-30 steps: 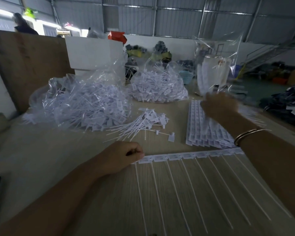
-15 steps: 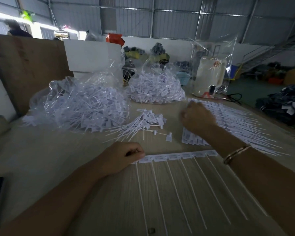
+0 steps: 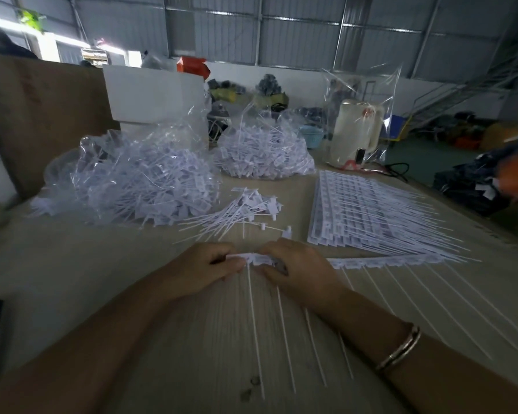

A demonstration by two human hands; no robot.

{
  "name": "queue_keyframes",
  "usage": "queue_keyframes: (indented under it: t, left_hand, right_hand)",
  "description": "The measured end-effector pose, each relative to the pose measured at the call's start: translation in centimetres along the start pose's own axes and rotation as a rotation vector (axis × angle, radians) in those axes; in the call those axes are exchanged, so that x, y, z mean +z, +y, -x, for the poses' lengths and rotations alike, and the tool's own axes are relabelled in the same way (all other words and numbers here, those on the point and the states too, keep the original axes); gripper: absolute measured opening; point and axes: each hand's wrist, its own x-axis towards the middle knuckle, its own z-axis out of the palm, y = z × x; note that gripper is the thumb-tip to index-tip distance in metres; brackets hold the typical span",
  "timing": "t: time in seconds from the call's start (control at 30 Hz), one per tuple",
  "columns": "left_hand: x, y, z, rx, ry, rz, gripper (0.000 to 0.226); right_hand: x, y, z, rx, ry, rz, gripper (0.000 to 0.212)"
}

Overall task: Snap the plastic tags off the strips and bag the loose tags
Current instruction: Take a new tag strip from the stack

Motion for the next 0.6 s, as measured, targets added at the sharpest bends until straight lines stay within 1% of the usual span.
queue_keyframes:
  t: [0.07, 0.13, 0.17, 0.23, 0.27, 0.3, 0.37, 0.43, 0.53, 0.6]
  left_hand:
    - [0.1, -0.1, -0.1, 0.008, 0.002, 0.005, 0.027]
    - [0.0, -0.1, -0.1, 0.005, 0.01, 0.039, 0.023]
    - [-0.1, -0.1, 0.0, 0.009, 0.011, 0.062, 0.021]
    - [-0.5, -0.2, 0.2, 0.009, 0.014, 0.099, 0.018]
    - [-0.7, -0.2, 0.3, -0.002, 0.017, 0.109, 0.018]
    - [-0.8, -0.2, 0.4, -0.004, 0.014, 0.098, 0.019]
    - [-0.3, 0.0, 0.3, 0.021, 0.014, 0.0, 0.016]
    - [0.2, 0.4, 0.1, 0.062, 0.072, -0.078, 0.002]
    - [0.4, 1.1, -0.2, 0.108, 0.175, -0.028, 0.023]
    - [0.5, 1.6, -0.4, 0.116, 0.152, 0.012, 0.033]
  right_hand:
    - [0.1, 0.3, -0.2, 0.004, -0.027, 0.015, 0.032]
    - [0.3, 0.3, -0.3, 0.006, -0.02, -0.026, 0.031]
    - [0.4, 0.4, -0.3, 0.04, 0.008, -0.093, 0.03]
    - [0.0, 0.9, -0.3, 0.189, 0.086, -0.281, 0.028]
    - [-0.3, 1.3, -0.1, 0.241, 0.109, -0.33, 0.027]
    - [-0.6, 1.7, 0.1, 0.246, 0.117, -0.323, 0.026]
    - [-0.6, 1.9, 0.4, 0.187, 0.094, -0.245, 0.025]
    - [-0.4, 1.2, 0.3, 0.117, 0.082, -0.18, 0.03]
    - [0.4, -0.6, -0.2, 0.052, 0.071, -0.107, 0.037]
    - [0.6, -1.6, -0.5, 0.009, 0.083, -0.101, 0.037]
